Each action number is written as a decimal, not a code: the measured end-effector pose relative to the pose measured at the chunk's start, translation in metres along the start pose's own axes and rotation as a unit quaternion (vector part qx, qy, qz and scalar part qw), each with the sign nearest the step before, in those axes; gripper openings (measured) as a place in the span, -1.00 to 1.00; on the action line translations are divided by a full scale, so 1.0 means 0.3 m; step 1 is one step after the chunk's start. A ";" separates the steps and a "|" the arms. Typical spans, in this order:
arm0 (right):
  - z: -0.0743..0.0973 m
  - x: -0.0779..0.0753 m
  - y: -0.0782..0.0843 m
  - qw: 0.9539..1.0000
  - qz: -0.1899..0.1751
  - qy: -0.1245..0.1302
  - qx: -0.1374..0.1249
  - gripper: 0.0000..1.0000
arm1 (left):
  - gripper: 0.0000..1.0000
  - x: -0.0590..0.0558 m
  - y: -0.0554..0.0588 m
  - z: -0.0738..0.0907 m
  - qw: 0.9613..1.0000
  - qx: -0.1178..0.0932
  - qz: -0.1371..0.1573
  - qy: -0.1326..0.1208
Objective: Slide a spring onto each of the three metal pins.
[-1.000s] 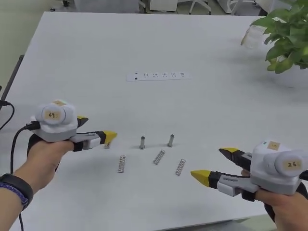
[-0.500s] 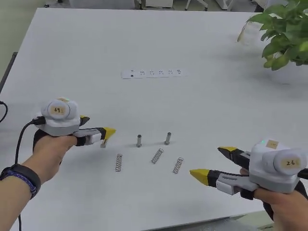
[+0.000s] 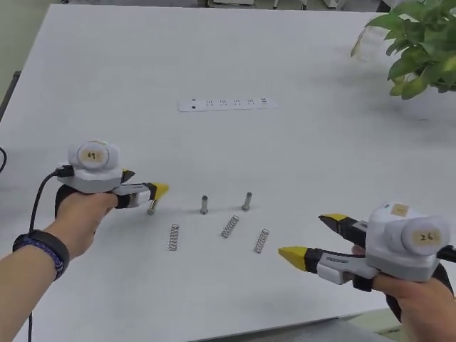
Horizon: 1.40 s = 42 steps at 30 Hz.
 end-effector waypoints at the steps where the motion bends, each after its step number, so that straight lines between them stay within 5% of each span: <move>1: -0.001 0.001 -0.001 1.000 0.000 0.000 0.000 0.32 | -0.07 0.001 0.001 -0.007 1.000 0.002 0.003 0.000; 42: 0.002 -0.013 0.015 1.000 -0.014 0.004 0.003 0.30 | -0.72 -0.014 0.087 -0.151 0.996 0.086 0.026 -0.020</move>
Point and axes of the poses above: the centre of the closed fingertips' face, and the gripper's own axes: z roughly backward along the fingers, x roughly to its left, y roughly out of its underside, the point moved 9 cm from there along z, roughly backward along the fingers, and after that the axes turned 14 degrees about -y, right-handed, at the moved point
